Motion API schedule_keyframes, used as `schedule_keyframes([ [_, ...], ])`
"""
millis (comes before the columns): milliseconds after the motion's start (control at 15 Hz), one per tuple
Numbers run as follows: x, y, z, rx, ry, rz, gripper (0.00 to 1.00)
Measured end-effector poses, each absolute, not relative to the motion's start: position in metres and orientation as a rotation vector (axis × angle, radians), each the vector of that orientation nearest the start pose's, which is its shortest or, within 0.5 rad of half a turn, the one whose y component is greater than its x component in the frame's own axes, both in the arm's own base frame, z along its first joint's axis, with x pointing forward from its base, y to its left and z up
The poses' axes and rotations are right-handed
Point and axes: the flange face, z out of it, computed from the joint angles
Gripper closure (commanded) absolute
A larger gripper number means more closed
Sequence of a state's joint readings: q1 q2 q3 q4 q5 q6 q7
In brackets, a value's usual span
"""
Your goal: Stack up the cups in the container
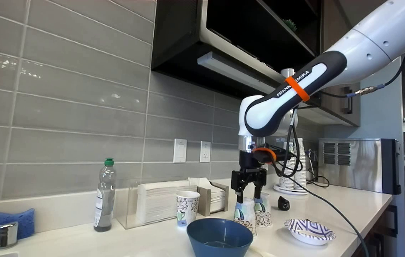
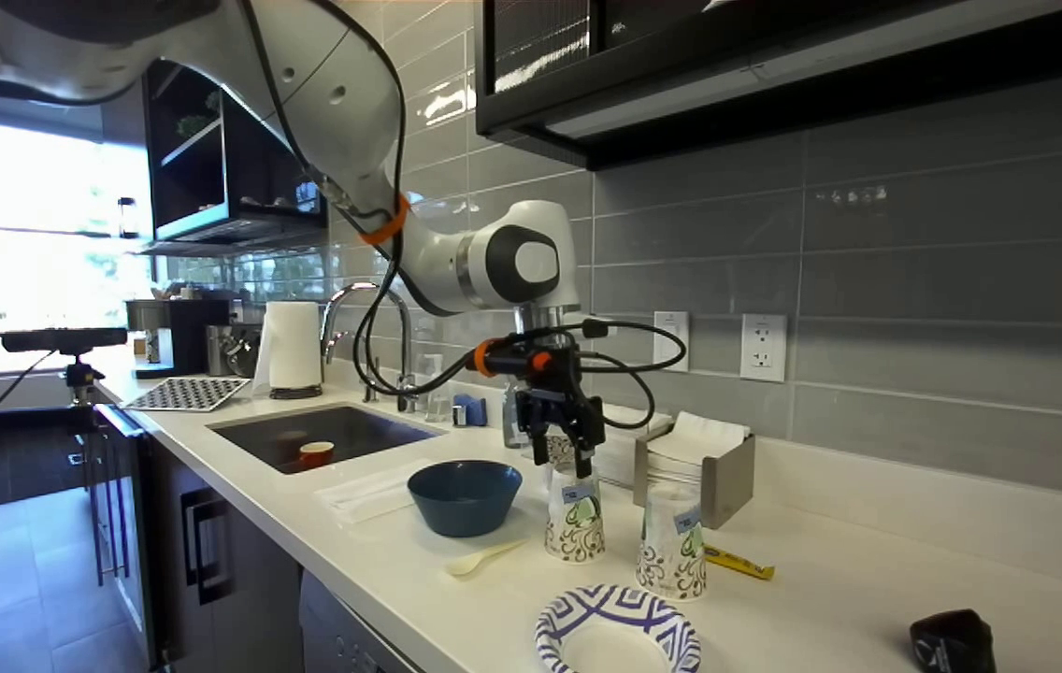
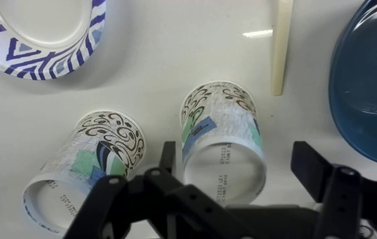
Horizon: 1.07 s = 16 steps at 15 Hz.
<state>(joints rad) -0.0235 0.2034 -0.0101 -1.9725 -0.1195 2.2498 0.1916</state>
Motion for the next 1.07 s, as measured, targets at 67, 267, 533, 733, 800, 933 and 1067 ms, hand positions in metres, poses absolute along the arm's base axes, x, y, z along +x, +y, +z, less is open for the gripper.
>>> schedule_keyframes([
  [67,0.6027,-0.0234,0.3748,-3.222,0.242,-0.130,0.00],
  [267,0.6028,-0.0234,0.3744,-3.222,0.233,-0.129,0.00],
  [533,0.6029,-0.0234,0.3738,-3.224,0.216,-0.126,0.00],
  [733,0.6034,-0.0235,0.3723,-3.225,0.202,-0.122,0.00],
  [800,0.6039,-0.0235,0.3716,-3.225,0.198,-0.122,0.00],
  [933,0.6067,-0.0235,0.3698,-3.225,0.193,-0.129,0.00],
  [1067,0.6112,-0.0233,0.3675,-3.222,0.189,-0.157,0.00],
])
